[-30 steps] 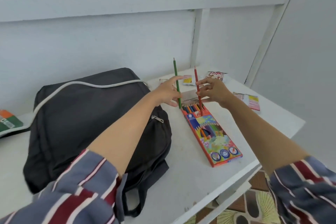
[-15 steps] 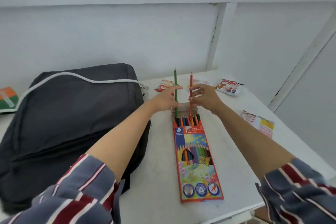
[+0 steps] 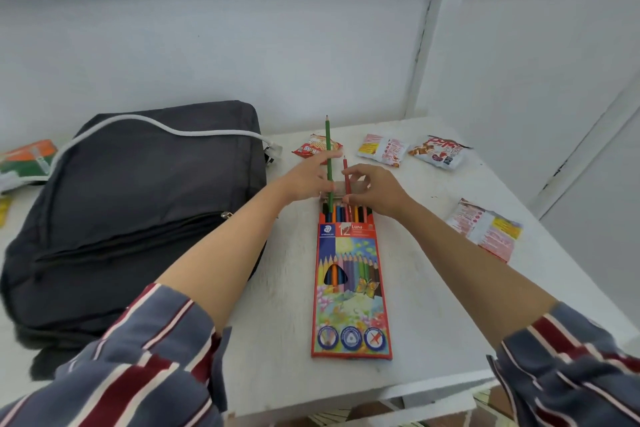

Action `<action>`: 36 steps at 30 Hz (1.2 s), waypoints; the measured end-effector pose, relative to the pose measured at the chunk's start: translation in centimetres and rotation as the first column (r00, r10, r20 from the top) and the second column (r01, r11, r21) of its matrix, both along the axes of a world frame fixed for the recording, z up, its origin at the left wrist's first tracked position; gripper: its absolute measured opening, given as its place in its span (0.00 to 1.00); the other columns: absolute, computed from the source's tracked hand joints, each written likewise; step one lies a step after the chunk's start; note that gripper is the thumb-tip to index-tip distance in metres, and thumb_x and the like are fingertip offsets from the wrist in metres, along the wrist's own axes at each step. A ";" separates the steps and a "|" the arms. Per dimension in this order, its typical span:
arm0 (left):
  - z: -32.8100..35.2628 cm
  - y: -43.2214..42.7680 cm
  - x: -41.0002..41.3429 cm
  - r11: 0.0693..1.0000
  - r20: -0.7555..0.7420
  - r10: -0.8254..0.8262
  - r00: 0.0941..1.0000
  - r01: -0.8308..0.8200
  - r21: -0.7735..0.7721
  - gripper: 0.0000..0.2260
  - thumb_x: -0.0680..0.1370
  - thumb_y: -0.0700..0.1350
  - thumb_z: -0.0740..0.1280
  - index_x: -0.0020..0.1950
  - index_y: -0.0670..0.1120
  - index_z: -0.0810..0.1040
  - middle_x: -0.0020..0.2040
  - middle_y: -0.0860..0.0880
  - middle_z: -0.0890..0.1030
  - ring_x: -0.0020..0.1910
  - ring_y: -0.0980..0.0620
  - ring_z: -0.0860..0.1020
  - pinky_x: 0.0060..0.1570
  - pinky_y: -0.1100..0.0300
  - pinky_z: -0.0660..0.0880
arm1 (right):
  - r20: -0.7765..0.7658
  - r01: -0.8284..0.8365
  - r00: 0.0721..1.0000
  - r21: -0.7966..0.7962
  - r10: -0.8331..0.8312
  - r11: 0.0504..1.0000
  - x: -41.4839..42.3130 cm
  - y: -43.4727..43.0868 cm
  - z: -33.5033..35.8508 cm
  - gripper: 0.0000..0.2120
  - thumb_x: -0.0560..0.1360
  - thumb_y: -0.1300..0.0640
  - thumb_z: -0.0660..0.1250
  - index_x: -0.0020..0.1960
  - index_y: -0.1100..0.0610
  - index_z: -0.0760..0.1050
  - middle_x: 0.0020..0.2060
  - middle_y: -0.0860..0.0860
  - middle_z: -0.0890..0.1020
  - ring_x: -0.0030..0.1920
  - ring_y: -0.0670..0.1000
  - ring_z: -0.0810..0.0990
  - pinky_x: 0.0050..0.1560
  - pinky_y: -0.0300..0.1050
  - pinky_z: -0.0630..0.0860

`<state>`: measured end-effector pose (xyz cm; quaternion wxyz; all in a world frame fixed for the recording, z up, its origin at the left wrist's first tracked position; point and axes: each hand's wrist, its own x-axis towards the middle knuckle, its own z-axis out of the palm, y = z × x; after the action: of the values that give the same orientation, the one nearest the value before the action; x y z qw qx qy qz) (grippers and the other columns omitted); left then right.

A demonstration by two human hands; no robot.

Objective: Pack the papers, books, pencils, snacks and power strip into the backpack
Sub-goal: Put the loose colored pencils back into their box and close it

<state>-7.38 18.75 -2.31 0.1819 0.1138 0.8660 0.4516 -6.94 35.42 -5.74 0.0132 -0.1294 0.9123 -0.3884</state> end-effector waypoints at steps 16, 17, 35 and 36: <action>-0.3 -0.3 0.7 0.996 -0.003 -0.066 0.998 0.066 -0.066 0.32 0.77 0.39 0.66 0.76 0.54 0.55 0.38 0.48 0.76 0.43 0.52 0.75 0.52 0.61 0.70 | 0.152 -0.151 0.983 0.340 0.104 0.928 -1.1 0.3 0.2 0.33 0.74 0.46 0.67 0.74 0.52 0.60 0.76 0.49 0.56 0.75 0.52 0.54 0.74 0.59 0.50; -0.3 -0.3 0.6 0.996 0.000 -0.067 0.998 0.067 -0.067 0.32 0.77 0.39 0.66 0.76 0.55 0.55 0.40 0.47 0.77 0.45 0.51 0.75 0.50 0.62 0.70 | 0.151 -0.149 0.983 0.307 0.107 0.940 -0.9 0.5 0.3 0.32 0.73 0.47 0.69 0.73 0.53 0.62 0.75 0.50 0.58 0.74 0.52 0.56 0.73 0.57 0.53; 0.0 -0.6 0.8 0.992 0.023 -0.093 0.995 0.094 -0.087 0.31 0.77 0.39 0.66 0.76 0.53 0.56 0.42 0.47 0.77 0.44 0.54 0.76 0.49 0.63 0.67 | 0.214 -0.055 0.977 0.151 0.022 0.987 -1.2 0.7 0.1 0.30 0.69 0.51 0.73 0.68 0.51 0.67 0.72 0.52 0.62 0.72 0.53 0.60 0.70 0.53 0.59; 0.0 -0.6 0.8 0.992 0.019 -0.095 0.995 0.096 -0.087 0.31 0.77 0.38 0.66 0.76 0.52 0.56 0.39 0.49 0.76 0.41 0.55 0.75 0.46 0.64 0.68 | 0.208 -0.055 0.978 0.149 0.024 0.987 -1.1 0.8 0.1 0.30 0.69 0.51 0.73 0.68 0.51 0.67 0.72 0.52 0.62 0.72 0.52 0.59 0.70 0.52 0.58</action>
<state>-6.60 18.18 -2.30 0.2145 0.1437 0.8773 0.4046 -8.04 36.21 -5.67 0.1249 -0.1054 0.9305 -0.3277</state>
